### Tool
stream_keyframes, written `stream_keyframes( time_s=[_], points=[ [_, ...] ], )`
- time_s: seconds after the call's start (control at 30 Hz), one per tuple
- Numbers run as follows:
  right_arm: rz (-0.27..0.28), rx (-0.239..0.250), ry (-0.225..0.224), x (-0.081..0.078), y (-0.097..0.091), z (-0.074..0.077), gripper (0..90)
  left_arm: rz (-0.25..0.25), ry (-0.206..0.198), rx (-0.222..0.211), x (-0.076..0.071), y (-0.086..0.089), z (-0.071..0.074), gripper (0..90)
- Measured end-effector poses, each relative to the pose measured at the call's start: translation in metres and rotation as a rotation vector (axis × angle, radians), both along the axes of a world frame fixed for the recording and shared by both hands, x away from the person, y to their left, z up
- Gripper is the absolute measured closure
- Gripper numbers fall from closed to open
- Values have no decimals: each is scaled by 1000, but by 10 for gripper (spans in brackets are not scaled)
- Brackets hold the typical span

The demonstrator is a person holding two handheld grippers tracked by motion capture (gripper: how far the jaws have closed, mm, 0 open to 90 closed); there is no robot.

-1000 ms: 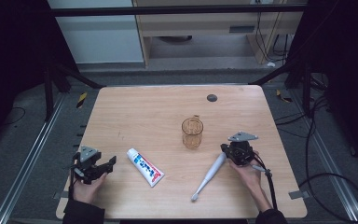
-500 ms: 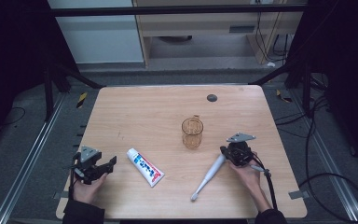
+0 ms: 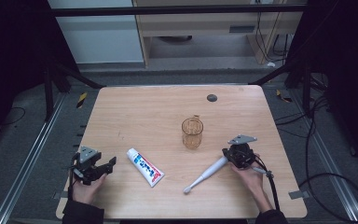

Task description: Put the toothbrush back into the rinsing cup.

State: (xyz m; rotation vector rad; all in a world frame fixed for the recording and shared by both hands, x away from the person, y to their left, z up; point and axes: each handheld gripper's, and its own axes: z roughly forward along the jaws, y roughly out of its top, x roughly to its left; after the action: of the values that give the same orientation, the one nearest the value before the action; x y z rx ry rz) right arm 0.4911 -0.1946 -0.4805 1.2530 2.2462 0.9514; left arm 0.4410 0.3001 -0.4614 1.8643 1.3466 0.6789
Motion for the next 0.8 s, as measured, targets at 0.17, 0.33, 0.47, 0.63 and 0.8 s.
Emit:
stream_keyframes(
  time_s=[0.17, 0.33, 0.47, 0.63, 0.8],
  points=[
    [-6, 2, 8, -3, -1, 0, 890, 1, 3, -5, 0, 0, 0, 343],
    [0, -11, 6, -6, -2, 1, 890, -1, 1, -3, 0, 0, 0, 343],
    [-2, -12, 11, -10, -3, 1, 890, -2, 2, -2, -1, 0, 0, 343],
    [-3, -21, 13, -16, -5, 2, 891, 0, -4, -8, -1, 0, 1, 343],
    [-1, -28, 15, -21, -8, 4, 891, -1, -5, -6, -2, 0, 1, 344]
  ],
)
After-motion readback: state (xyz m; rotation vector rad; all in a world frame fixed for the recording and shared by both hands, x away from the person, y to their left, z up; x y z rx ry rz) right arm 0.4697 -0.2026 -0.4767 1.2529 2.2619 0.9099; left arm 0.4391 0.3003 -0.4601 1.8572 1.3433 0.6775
